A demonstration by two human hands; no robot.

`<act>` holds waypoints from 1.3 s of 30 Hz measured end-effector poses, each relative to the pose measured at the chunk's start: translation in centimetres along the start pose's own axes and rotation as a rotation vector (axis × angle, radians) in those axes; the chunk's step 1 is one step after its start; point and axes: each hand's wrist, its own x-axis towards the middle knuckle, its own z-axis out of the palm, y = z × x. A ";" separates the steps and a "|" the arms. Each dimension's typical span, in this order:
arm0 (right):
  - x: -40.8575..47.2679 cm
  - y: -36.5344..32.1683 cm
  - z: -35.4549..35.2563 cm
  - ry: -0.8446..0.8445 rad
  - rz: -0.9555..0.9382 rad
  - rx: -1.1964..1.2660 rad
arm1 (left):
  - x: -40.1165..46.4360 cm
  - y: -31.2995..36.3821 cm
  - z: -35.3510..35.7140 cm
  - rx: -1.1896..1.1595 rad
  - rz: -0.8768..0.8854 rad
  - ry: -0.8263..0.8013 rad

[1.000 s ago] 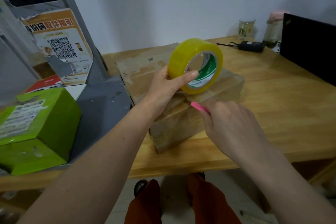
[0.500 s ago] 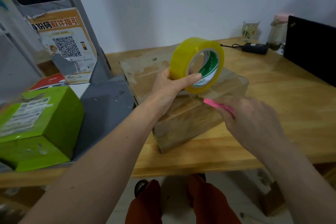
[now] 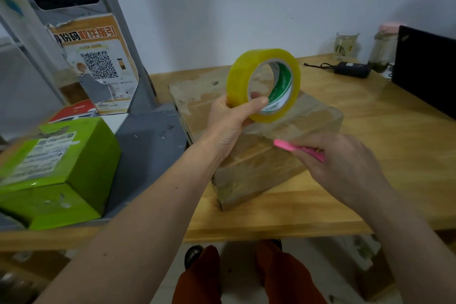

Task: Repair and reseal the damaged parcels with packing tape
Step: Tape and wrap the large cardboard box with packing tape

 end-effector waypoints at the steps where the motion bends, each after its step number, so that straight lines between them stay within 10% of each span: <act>1: 0.0 -0.3 0.2 -0.012 -0.007 0.017 | -0.1 0.1 0.0 -0.046 0.000 0.009; 17: 0.2 4.0 0.6 0.261 0.413 0.013 | 0.0 0.7 -0.1 -0.113 0.027 0.126; 24: -1.6 8.5 4.0 -0.003 0.721 -0.048 | -1.0 0.9 -0.1 -0.043 0.051 0.212; 31: -1.6 2.1 4.6 0.320 -0.008 -0.123 | -2.6 0.7 -0.7 -0.096 0.069 0.255; 34: -1.0 -3.2 5.8 0.183 -0.373 -0.083 | -2.8 0.3 -0.8 -0.147 0.070 0.305; 39: 1.1 -4.7 7.2 -0.036 -0.329 -0.242 | -2.9 0.2 -1.1 -0.196 0.088 0.345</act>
